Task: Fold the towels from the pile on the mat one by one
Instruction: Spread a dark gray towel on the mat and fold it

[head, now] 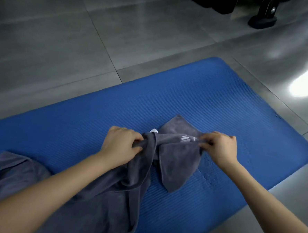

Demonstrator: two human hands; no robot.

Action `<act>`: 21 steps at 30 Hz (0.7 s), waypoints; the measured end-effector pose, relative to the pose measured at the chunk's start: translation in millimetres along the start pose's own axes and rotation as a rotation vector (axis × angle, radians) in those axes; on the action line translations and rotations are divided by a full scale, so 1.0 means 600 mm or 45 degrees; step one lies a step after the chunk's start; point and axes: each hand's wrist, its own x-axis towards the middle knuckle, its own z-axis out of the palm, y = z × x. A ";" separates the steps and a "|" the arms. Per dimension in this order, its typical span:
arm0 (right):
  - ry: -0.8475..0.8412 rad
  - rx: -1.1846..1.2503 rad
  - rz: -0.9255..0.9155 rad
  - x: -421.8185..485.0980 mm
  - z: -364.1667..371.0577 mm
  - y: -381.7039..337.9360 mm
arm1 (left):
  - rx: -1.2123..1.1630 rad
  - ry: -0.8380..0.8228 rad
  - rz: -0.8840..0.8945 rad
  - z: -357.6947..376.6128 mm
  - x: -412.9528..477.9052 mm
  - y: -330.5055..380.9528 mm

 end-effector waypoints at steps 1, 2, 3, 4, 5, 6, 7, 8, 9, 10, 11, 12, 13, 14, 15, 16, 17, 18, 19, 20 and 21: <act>0.033 0.190 0.046 0.015 -0.019 -0.001 | -0.087 0.075 0.051 -0.009 -0.006 -0.002; 0.092 0.331 0.056 0.032 -0.041 -0.006 | -0.172 0.187 0.084 -0.019 -0.010 -0.005; 0.175 0.441 0.023 0.050 -0.064 -0.014 | -0.248 0.319 0.097 -0.030 -0.011 -0.007; 0.250 0.530 -0.039 0.067 -0.085 -0.022 | -0.299 0.445 0.100 -0.045 -0.013 -0.007; 0.287 0.595 -0.107 0.081 -0.103 -0.027 | -0.317 0.554 0.113 -0.059 -0.014 -0.004; 0.275 0.609 -0.166 0.092 -0.115 -0.027 | -0.306 0.622 0.155 -0.069 -0.017 0.001; 0.225 0.568 -0.185 0.099 -0.121 -0.022 | -0.269 0.633 0.234 -0.073 -0.020 0.007; 0.162 0.481 -0.130 0.100 -0.126 -0.015 | -0.218 0.587 0.337 -0.073 -0.025 0.015; 0.112 0.379 -0.019 0.098 -0.129 -0.006 | -0.169 0.499 0.445 -0.064 -0.033 0.022; 0.098 0.291 0.114 0.089 -0.131 -0.002 | -0.122 0.394 0.545 -0.052 -0.043 0.032; 0.105 0.246 0.235 0.076 -0.128 -0.001 | -0.072 0.281 0.637 -0.032 -0.055 0.040; 0.094 0.244 0.312 0.061 -0.123 -0.006 | -0.019 0.138 0.719 -0.014 -0.068 0.051; 0.051 0.273 0.332 0.045 -0.114 -0.016 | 0.047 -0.025 0.781 0.001 -0.078 0.065; -0.022 0.315 0.321 0.029 -0.102 -0.031 | 0.132 -0.199 0.812 0.014 -0.089 0.076; -0.119 0.351 0.293 0.014 -0.090 -0.049 | 0.198 -0.350 0.834 0.025 -0.096 0.085; -0.226 0.361 0.268 0.004 -0.076 -0.066 | 0.187 -0.470 0.808 0.031 -0.099 0.089; -0.320 0.342 0.250 -0.004 -0.061 -0.082 | 0.127 -0.561 0.726 0.034 -0.100 0.089; -0.392 0.301 0.249 -0.008 -0.046 -0.095 | 0.071 -0.553 0.639 0.032 -0.099 0.085; -0.434 0.250 0.261 -0.009 -0.031 -0.105 | 0.033 -0.450 0.584 0.033 -0.100 0.076; -0.445 0.205 0.285 -0.007 -0.015 -0.110 | 0.024 -0.311 0.541 0.032 -0.098 0.067; -0.427 0.167 0.304 -0.004 0.000 -0.114 | 0.043 -0.249 0.479 0.030 -0.096 0.054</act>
